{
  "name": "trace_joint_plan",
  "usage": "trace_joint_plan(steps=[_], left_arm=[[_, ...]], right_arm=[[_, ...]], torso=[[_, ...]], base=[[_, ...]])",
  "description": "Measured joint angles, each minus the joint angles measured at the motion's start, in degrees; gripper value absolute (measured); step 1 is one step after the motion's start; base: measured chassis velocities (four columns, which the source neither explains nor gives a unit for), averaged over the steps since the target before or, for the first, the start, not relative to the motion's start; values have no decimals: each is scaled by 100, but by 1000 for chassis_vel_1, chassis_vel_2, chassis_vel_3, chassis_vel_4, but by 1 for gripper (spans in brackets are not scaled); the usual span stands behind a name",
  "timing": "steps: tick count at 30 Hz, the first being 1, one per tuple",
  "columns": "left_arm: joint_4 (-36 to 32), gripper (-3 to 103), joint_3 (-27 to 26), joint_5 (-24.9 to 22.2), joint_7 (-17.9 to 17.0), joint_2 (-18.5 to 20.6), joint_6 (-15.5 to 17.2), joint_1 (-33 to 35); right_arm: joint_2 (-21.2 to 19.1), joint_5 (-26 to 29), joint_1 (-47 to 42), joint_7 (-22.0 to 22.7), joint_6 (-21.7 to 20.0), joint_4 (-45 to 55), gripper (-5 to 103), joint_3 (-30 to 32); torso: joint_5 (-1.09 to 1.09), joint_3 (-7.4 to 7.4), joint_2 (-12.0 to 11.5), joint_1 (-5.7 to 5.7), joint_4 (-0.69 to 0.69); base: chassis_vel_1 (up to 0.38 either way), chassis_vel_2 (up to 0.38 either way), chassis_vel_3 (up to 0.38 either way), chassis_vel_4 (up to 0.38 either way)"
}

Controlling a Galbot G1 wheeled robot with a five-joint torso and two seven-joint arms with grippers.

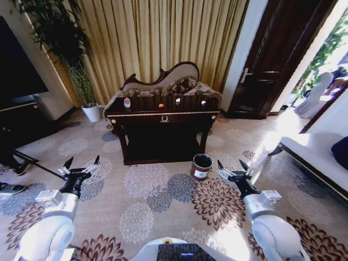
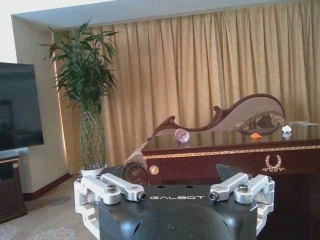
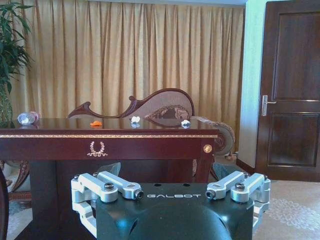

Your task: Move to the front of the table and place the trash on the table into the trash bin.

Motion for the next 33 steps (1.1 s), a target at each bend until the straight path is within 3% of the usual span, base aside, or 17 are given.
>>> trace_joint_plan(steps=[33], left_arm=[[-6,100,90,-18,32,1,5,-66]], right_arm=[[-46,-2,4,-30,-11,42,100,-30]], torso=[[0,1,-1,1,0]], base=[[-140,144,147,-141]])
